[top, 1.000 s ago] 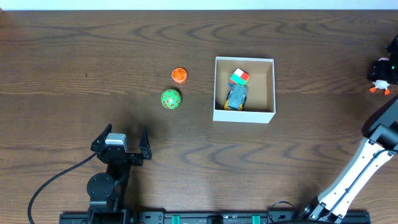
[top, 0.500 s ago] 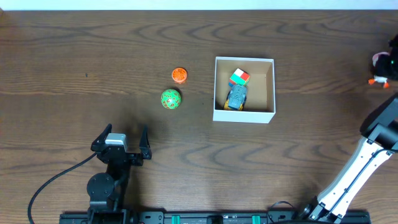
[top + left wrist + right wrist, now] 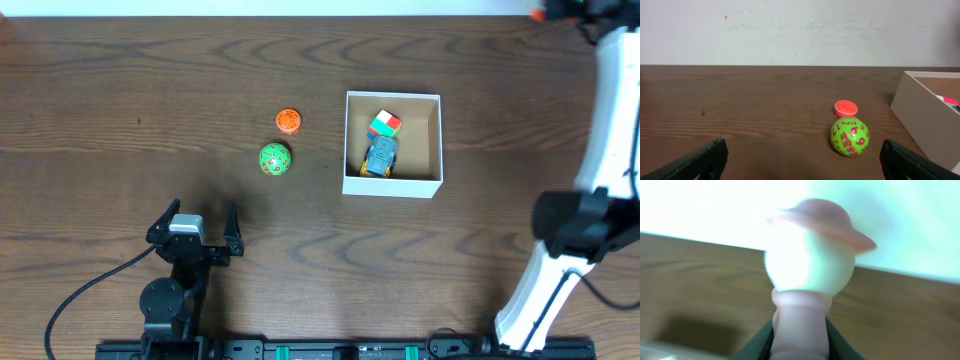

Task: Pack container
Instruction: 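Carry the duck into the box and release it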

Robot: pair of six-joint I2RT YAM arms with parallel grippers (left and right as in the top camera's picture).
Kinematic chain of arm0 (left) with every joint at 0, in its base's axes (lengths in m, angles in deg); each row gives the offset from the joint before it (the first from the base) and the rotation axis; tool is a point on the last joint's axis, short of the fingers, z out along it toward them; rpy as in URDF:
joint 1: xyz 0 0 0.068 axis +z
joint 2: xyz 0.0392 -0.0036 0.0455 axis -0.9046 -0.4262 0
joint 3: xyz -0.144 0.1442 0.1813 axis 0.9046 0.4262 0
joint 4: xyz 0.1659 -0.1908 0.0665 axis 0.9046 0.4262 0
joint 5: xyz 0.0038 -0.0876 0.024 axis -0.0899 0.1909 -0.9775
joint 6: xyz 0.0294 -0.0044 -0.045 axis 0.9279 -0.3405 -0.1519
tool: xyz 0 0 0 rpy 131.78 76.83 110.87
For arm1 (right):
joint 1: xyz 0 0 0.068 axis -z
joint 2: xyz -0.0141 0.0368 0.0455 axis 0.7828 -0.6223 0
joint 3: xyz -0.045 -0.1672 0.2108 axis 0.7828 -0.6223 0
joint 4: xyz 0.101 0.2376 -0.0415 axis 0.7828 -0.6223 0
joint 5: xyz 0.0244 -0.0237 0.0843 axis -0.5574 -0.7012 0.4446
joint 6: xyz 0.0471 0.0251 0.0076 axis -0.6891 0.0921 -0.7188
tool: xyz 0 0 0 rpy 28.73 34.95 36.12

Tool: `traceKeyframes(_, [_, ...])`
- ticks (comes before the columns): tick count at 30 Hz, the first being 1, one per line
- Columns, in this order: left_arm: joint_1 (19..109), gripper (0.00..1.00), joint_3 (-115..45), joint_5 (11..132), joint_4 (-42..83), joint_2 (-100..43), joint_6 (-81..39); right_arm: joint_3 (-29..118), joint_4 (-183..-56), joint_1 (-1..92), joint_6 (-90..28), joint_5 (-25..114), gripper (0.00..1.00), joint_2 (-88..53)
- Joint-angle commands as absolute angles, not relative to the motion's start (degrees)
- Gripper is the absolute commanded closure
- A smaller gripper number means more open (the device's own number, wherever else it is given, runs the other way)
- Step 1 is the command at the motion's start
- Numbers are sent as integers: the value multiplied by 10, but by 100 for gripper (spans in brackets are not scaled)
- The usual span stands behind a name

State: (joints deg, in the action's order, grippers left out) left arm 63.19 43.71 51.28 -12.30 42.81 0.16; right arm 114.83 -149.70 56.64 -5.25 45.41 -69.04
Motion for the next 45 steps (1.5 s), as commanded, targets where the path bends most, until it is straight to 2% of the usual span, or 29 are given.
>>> traceKeyframes(1, [635,2,447,521,-103,432,5,1151,-1539,518,-66,435,78,-674])
traceKeyframes(4, [635,2,447,521,-103,432,5,1149,-1619,462,-75,435,79,-674])
traceKeyframes(9, [635,2,447,521,-103,432,5,1133,-1717,398,-29,425,73,-678])
traceKeyframes(16, [635,2,447,521,-103,432,5,1103,-1777,365,-8,427,72,-678])
traceKeyframes(20, [635,2,447,521,-103,432,5,1065,-1793,356,10,427,66,-678])
traceKeyframes(28, [635,2,447,521,-103,432,5,954,-1751,356,42,435,62,-678])
traceKeyframes(41, [635,2,447,521,-103,432,5,875,-1655,359,47,427,35,-678])
traceKeyframes(45, [635,2,447,521,-103,432,5,875,-1639,365,47,418,30,-678])
